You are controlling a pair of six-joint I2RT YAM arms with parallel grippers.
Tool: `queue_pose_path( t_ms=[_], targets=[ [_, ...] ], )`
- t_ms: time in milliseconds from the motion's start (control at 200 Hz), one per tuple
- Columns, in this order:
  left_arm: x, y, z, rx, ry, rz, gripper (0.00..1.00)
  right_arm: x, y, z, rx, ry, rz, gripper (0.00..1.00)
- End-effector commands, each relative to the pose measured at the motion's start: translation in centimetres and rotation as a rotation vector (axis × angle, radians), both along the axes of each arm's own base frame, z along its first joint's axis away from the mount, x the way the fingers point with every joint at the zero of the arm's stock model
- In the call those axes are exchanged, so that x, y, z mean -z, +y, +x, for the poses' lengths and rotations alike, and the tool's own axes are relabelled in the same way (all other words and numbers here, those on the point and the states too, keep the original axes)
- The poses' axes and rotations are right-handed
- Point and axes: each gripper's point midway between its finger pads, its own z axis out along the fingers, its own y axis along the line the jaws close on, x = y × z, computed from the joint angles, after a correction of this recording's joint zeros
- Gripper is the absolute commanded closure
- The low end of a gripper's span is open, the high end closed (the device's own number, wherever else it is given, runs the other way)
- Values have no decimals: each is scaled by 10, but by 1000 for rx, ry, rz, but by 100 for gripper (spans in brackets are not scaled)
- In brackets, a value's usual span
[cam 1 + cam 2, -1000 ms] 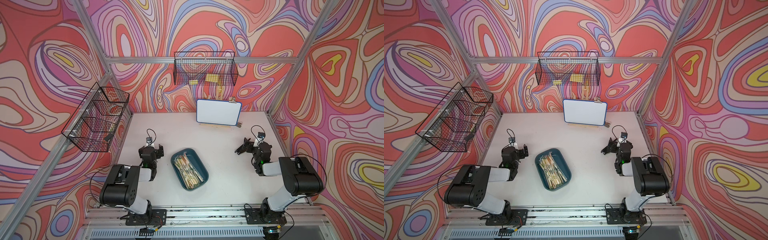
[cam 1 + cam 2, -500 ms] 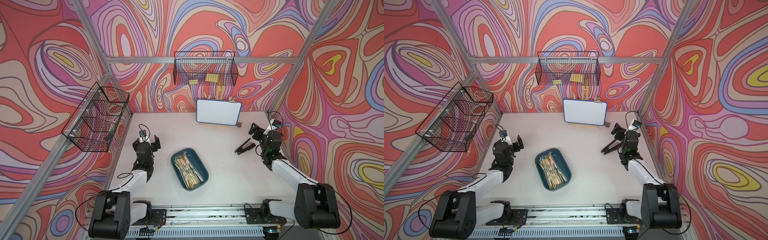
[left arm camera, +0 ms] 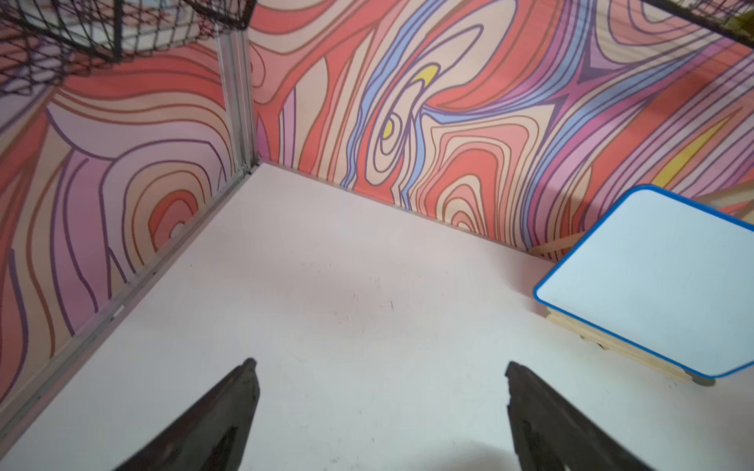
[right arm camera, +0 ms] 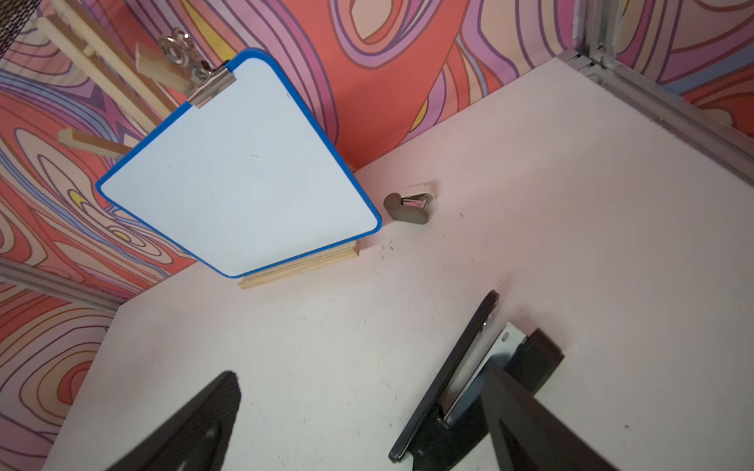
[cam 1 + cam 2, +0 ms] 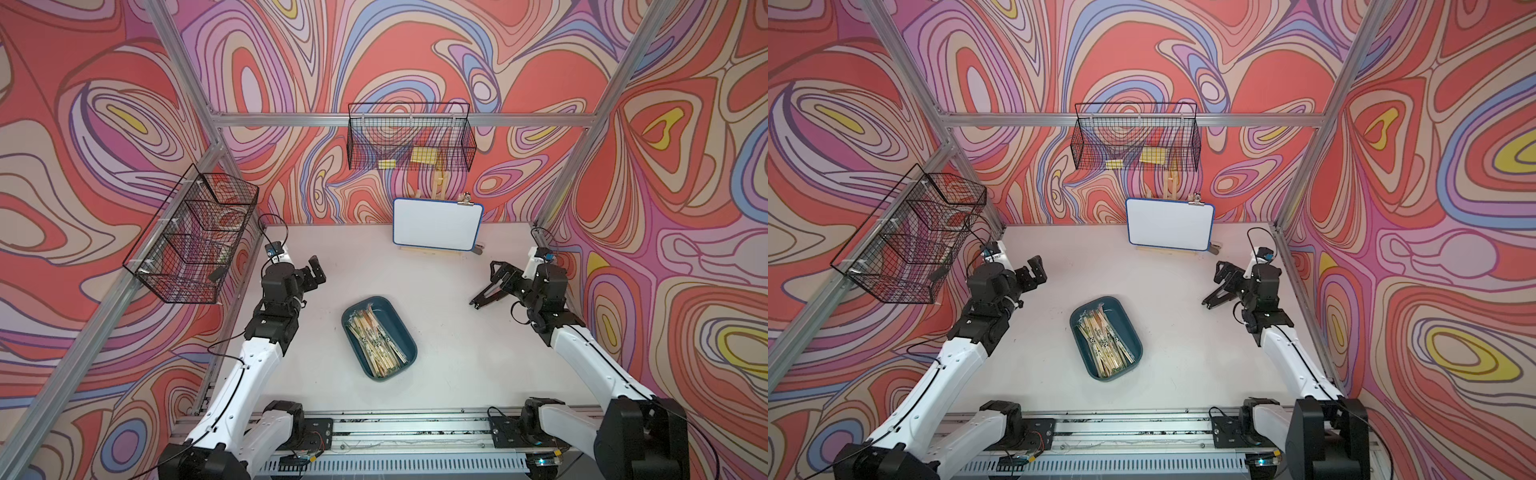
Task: Take the paired disposable chopsticks out of the storage box
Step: Adjust the storage box at the center of the board.
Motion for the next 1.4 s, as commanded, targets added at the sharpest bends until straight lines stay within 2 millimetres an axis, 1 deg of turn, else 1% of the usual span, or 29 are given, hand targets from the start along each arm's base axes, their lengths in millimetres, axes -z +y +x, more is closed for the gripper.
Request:
queue_pose_path(
  t_ms=[0, 95, 200, 250, 346, 386, 431, 441, 451, 536, 611, 691, 786, 856, 936, 1006, 1142, 1257, 1392],
  targets=[
    [36, -13, -29, 36, 211, -56, 0, 11, 14, -18, -62, 72, 22, 2],
    [45, -13, -42, 20, 268, -65, 0, 14, 16, -25, -70, 101, -3, 2],
    [61, -10, -55, -14, 340, -92, 0, 17, 19, -30, -76, 132, -30, 3],
    [70, -10, -60, -22, 374, -102, 0, 18, 23, -30, -85, 147, -43, 3],
    [85, -13, -67, -23, 424, -113, 0, 26, 41, -29, -129, 189, -74, 4],
    [91, -15, -69, -24, 448, -115, 0, 32, 49, -28, -146, 223, -87, 5],
    [98, -17, -73, -24, 475, -118, 0, 38, 62, -27, -181, 260, -97, 6],
    [99, -17, -74, -25, 480, -119, 0, 41, 68, -27, -196, 271, -100, 6],
    [101, -18, -74, -25, 487, -119, 0, 42, 69, -27, -198, 276, -101, 6],
    [114, -22, -81, -29, 532, -130, 0, 59, 93, -32, -258, 350, -114, 6],
    [128, -26, -89, -40, 575, -134, 0, 76, 106, -38, -292, 408, -103, 7],
    [143, -25, -100, -74, 631, -127, 0, 93, 117, -48, -318, 469, -107, 8],
    [158, -22, -112, -115, 671, -131, 0, 110, 131, -61, -359, 532, -130, 9],
    [165, -21, -118, -136, 686, -143, 0, 120, 141, -71, -387, 568, -154, 9],
    [171, -16, -127, -170, 705, -141, 0, 130, 147, -81, -402, 597, -172, 9],
    [175, -12, -133, -194, 716, -134, 0, 137, 149, -88, -409, 623, -179, 9],
    [189, -10, -145, -211, 755, -134, 0, 143, 148, -98, -415, 648, -193, 9],
    [199, -16, -145, -192, 772, -159, 0, 146, 148, -104, -418, 674, -214, 9],
    [206, -29, -135, -155, 777, -173, 0, 152, 152, -109, -437, 701, -241, 9]
  ],
)
